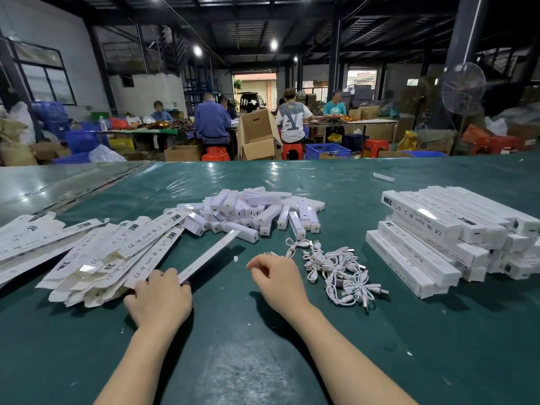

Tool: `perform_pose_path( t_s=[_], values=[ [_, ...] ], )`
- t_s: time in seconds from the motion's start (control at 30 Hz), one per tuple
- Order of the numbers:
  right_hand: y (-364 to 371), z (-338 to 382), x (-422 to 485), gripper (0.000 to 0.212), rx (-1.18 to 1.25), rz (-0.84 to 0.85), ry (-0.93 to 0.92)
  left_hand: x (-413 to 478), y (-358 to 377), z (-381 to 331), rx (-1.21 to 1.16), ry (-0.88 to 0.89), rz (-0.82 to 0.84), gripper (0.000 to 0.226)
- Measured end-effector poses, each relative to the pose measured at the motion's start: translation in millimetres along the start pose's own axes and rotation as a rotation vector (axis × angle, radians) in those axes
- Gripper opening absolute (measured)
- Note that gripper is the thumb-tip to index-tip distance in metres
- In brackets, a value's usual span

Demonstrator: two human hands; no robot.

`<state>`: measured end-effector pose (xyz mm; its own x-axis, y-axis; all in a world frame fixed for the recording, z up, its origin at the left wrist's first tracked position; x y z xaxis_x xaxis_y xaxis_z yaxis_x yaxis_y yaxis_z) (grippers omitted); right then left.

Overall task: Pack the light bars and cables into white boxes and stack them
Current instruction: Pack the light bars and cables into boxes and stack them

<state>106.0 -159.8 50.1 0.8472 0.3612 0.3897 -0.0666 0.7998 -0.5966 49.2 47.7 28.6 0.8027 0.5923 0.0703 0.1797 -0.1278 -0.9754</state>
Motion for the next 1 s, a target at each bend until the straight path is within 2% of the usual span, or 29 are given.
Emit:
perform_pose_path(
  t_s=[0.1, 0.17, 0.23, 0.3, 0.53, 0.6, 0.77, 0.83, 1.0],
  values=[
    [3.8, 5.2, -0.3, 0.017, 0.055, 0.016, -0.01, -9.4, -12.1, -25.8, -0.273, 0.203, -0.087, 0.016],
    [6.2, 2.6, -0.4, 0.017, 0.33, 0.039, 0.06, -25.5, -19.5, -50.3, -0.46, 0.399, -0.11, 0.014],
    [14.8, -4.7, -0.5, 0.01, 0.711, 0.103, 0.169, -47.1, -25.0, -77.1, -0.551, 0.602, -0.1, 0.022],
    [20.2, -6.4, -2.4, 0.004, 0.96, 0.168, 0.217, -61.4, -24.9, -93.4, -0.599, 0.716, -0.082, 0.028],
    [23.2, -10.1, -4.3, 0.01, 1.132, 0.254, 0.223, -54.2, -9.5, -91.9, -0.538, 0.678, -0.051, 0.027],
    [22.7, -12.1, -2.7, 0.007, 1.188, 0.229, 0.217, -52.1, -9.2, -87.7, -0.612, 0.657, -0.033, 0.019],
    [6.7, -32.6, 1.0, 0.005, 1.373, 0.016, 0.3, -51.3, -19.8, -79.2, -0.905, 0.664, -0.032, 0.018],
    [5.4, -34.3, 1.1, 0.005, 1.433, -0.002, 0.305, -52.9, -25.5, -77.5, -1.006, 0.661, -0.056, 0.015],
    [9.6, -34.6, 0.4, 0.008, 1.499, 0.019, 0.335, -51.1, -30.6, -68.1, -1.098, 0.626, -0.131, 0.031]
  ],
)
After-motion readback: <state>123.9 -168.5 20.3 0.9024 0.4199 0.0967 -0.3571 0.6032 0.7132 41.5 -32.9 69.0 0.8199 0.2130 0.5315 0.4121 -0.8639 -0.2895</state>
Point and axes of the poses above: each hand's wrist, its own x-axis towards the middle knuckle, its own y-axis out of the palm, z = x × y, the point moved 10 cm from there along x, towards the middle knuckle, and after that the axes turned 6 degrees about z, right-handed, at the moved point
